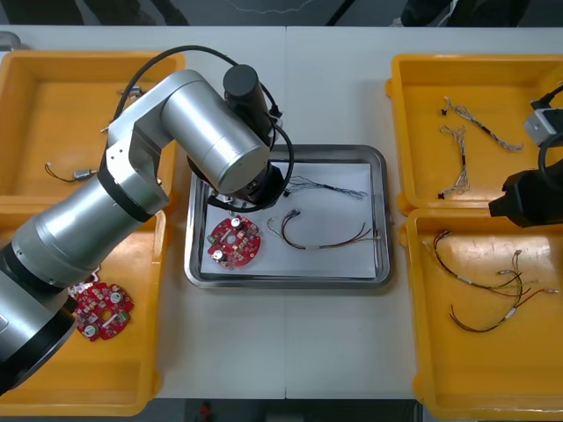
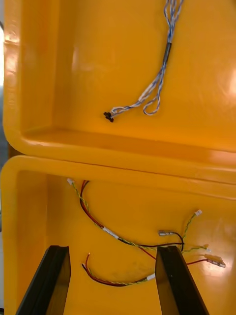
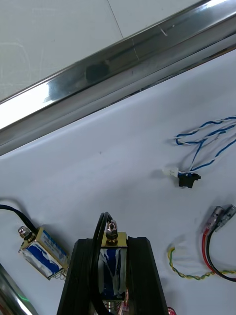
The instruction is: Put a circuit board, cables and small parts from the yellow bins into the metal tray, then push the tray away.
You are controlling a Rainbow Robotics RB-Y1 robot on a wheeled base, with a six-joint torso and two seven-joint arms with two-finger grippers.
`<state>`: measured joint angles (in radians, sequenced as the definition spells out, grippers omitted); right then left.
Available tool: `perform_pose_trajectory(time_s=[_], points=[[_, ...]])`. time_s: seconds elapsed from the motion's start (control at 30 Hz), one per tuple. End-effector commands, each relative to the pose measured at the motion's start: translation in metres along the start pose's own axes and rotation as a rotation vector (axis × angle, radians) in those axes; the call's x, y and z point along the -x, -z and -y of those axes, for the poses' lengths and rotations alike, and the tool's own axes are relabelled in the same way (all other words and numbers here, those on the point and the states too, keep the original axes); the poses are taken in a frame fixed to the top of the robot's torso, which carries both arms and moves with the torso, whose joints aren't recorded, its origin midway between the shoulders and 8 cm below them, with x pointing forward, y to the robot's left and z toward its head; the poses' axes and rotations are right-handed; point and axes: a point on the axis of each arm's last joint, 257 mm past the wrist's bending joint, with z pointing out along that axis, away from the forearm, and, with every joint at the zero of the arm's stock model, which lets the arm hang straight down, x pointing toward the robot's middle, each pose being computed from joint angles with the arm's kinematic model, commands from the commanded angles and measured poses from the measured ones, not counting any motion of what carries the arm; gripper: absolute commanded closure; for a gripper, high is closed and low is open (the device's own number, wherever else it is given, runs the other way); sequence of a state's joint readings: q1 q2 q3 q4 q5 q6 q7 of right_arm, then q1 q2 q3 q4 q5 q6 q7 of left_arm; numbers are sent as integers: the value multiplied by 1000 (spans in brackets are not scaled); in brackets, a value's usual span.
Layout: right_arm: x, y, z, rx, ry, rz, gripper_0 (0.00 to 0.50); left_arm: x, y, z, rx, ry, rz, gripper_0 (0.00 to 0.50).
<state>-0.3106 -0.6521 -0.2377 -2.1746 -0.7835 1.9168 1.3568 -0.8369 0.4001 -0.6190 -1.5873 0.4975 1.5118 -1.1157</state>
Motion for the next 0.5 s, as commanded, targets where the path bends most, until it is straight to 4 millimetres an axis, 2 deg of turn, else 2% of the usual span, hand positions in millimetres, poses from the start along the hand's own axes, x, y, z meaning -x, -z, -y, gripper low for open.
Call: perform_pose_trajectory(time_s=[0.03,0.3,0.33,0.37,0.4,0.47,0.5], points=[[-3,15,29,-80,-83,29,0,20,5,14,-14,85,54,499],[-11,14,46,-135,-114,22,0,22,-2,9,2,84,68,492],[-12,14,48,-141,-120,21,0,22,-3,8,5,84,68,417],[-13,14,50,-146,-123,19,0,22,-3,7,9,84,69,280],[-14,14,51,-150,-122,18,0,22,-3,7,9,85,71,208],[-17,13,54,-157,-126,10,0,23,-3,5,16,86,74,21],[-18,14,54,-159,-125,9,0,22,-3,3,20,89,71,0]])
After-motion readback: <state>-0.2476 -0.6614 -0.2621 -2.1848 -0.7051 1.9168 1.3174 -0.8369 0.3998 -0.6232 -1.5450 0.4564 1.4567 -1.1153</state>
